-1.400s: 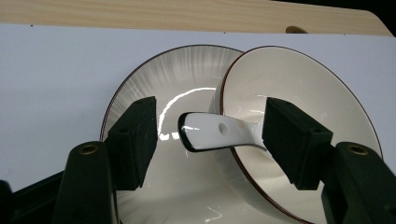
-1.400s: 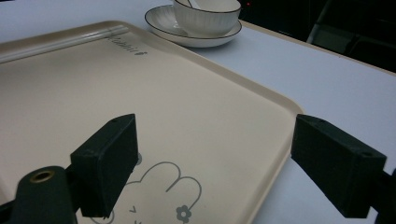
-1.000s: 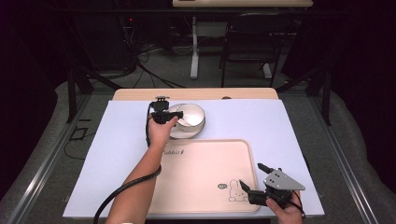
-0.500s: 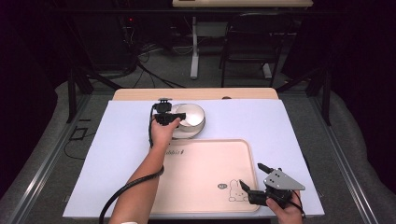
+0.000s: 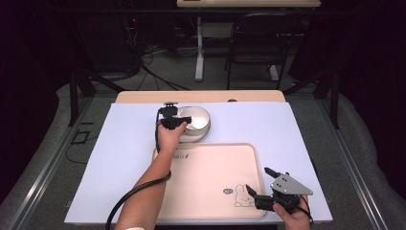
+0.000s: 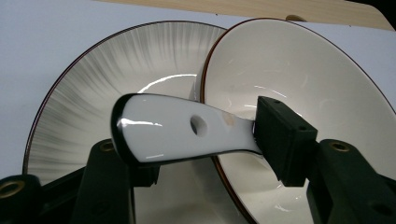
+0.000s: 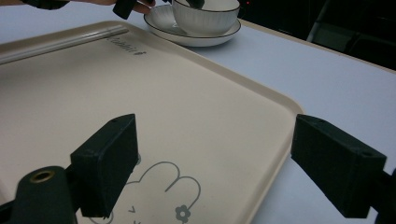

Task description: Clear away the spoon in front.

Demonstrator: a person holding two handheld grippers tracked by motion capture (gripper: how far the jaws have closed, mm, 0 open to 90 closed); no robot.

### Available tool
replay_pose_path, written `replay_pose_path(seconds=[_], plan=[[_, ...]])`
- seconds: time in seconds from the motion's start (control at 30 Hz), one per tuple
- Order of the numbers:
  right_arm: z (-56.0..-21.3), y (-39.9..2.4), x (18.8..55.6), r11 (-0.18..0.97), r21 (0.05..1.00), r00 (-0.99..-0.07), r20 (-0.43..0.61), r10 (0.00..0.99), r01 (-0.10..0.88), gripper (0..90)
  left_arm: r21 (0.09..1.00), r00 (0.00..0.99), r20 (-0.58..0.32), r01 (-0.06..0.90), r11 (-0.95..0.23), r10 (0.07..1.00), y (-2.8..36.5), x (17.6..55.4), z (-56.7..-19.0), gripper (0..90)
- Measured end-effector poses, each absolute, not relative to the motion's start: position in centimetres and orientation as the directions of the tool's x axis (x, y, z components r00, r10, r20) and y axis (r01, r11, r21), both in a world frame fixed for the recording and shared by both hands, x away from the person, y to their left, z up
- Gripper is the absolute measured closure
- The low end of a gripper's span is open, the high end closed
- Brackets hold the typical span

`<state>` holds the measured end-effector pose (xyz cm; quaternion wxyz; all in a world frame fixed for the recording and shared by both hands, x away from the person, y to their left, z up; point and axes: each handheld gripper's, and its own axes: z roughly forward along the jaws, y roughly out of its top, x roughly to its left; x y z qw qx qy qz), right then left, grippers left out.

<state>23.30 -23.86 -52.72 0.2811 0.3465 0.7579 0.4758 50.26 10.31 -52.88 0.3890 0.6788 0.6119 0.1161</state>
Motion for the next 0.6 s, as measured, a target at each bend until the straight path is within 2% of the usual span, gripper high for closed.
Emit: replay_pose_path(seconds=[0.27, 0.6], plan=[[-52.72, -23.82, 23.30, 0.308, 0.916, -0.604, -0.096, 0.791, 0.257, 14.6, 0.672, 0.234, -0.318, 0.739, 0.044, 0.919, 9.97, 50.27, -52.94, 53.6], [-52.70, -23.85, 23.32, 0.307, 0.916, -0.605, -0.095, 0.790, 0.257, 14.6, 0.679, 0.227, -0.306, 0.733, 0.045, 0.924, 10.05, 50.16, -52.98, 58.7]])
